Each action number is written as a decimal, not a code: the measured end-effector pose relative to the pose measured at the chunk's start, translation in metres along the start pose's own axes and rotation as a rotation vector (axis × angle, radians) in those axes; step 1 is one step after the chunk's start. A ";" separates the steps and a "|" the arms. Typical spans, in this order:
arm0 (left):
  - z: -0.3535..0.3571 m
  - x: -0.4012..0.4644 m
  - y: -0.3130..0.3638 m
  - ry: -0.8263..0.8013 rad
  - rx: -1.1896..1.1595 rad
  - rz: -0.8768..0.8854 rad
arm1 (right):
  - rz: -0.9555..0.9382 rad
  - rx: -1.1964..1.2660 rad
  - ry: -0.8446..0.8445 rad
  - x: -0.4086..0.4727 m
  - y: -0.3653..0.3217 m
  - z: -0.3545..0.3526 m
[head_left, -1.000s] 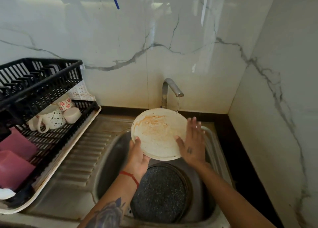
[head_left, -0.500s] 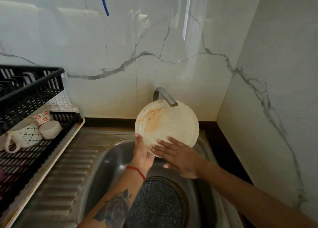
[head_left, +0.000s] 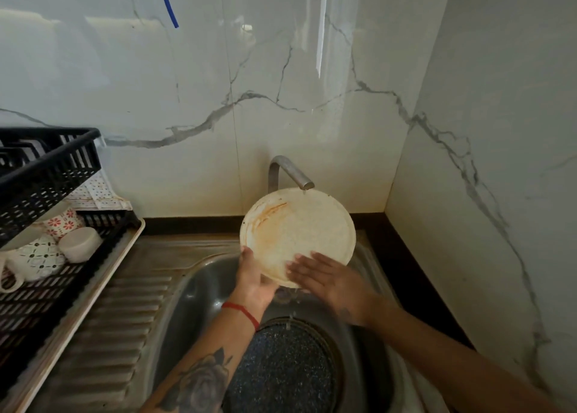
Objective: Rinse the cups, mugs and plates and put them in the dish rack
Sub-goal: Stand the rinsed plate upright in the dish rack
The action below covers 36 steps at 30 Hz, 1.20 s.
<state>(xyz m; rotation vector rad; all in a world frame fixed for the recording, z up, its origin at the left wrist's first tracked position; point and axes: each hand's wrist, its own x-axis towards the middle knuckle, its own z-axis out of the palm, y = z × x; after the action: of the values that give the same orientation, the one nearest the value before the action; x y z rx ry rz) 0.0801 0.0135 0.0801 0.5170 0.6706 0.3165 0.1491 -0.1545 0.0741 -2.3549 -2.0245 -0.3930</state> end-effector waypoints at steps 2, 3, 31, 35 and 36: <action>-0.007 0.002 0.010 -0.011 0.007 0.046 | 0.116 0.008 0.002 -0.015 0.020 -0.002; -0.006 0.001 0.013 -0.027 0.010 0.062 | 0.190 0.030 0.007 -0.013 0.021 -0.001; 0.000 0.008 0.037 0.211 0.436 0.477 | 0.010 0.012 0.323 0.012 0.002 0.001; 0.014 -0.011 -0.015 0.312 0.202 0.474 | 0.078 0.172 0.296 0.044 -0.023 0.010; 0.015 -0.014 -0.021 0.289 0.168 0.452 | 0.045 0.226 0.274 0.046 -0.026 0.011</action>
<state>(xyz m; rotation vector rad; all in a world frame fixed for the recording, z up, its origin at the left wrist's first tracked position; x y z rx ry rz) 0.0820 -0.0156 0.0853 0.7939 0.8620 0.7750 0.1323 -0.1034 0.0686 -2.0818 -1.7873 -0.4329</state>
